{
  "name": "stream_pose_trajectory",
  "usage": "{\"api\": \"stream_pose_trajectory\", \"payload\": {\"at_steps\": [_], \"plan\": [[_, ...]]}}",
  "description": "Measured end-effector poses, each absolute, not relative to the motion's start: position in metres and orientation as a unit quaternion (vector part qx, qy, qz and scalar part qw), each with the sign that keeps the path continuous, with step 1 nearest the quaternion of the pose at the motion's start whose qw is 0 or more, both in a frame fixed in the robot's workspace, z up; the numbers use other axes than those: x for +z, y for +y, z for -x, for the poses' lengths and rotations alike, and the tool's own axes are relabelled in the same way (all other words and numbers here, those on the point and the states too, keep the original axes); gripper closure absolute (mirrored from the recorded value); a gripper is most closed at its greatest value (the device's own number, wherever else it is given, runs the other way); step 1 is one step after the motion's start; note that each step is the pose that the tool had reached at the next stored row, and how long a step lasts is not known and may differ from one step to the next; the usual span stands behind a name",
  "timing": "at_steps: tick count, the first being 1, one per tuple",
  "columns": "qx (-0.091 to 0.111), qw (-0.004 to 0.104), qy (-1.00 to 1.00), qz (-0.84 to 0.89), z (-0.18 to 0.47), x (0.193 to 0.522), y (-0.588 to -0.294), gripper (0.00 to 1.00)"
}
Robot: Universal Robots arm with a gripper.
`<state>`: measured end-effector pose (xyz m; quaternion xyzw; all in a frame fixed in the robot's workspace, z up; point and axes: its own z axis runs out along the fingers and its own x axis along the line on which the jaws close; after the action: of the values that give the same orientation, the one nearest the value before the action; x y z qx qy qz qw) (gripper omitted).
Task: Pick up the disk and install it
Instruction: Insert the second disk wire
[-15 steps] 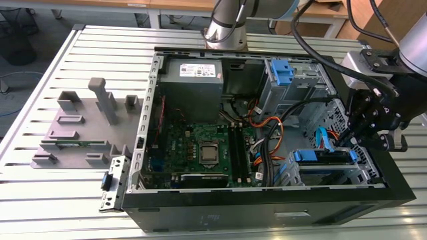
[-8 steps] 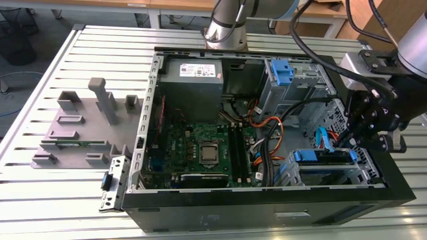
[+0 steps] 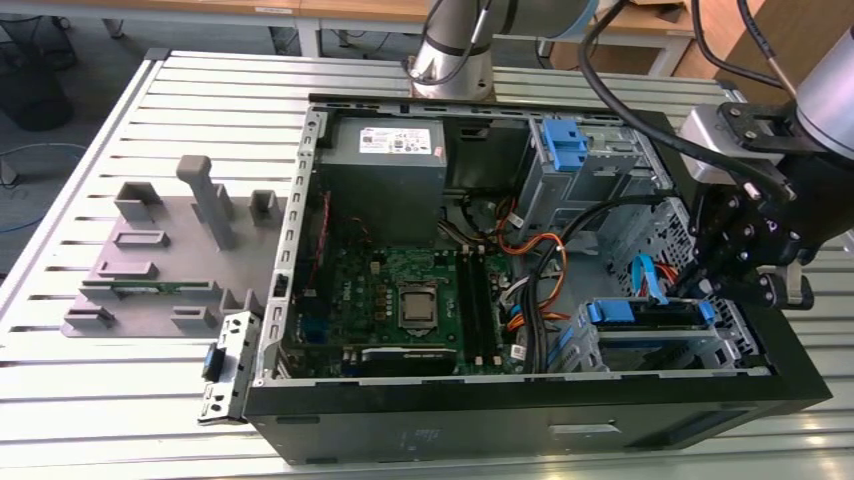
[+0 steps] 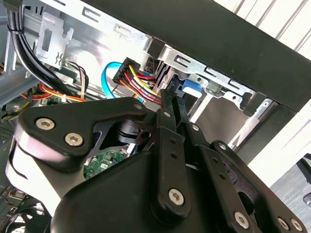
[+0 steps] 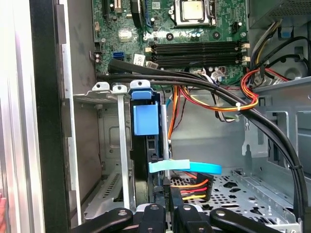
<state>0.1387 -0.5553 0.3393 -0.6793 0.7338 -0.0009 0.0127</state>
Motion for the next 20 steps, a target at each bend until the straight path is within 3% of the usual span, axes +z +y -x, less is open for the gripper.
{"api": "stream_pose_trajectory", "payload": {"at_steps": [20], "plan": [[-0.001,0.013,0.714,0.700,-0.1357,0.3383,-0.5612,0.84]]}}
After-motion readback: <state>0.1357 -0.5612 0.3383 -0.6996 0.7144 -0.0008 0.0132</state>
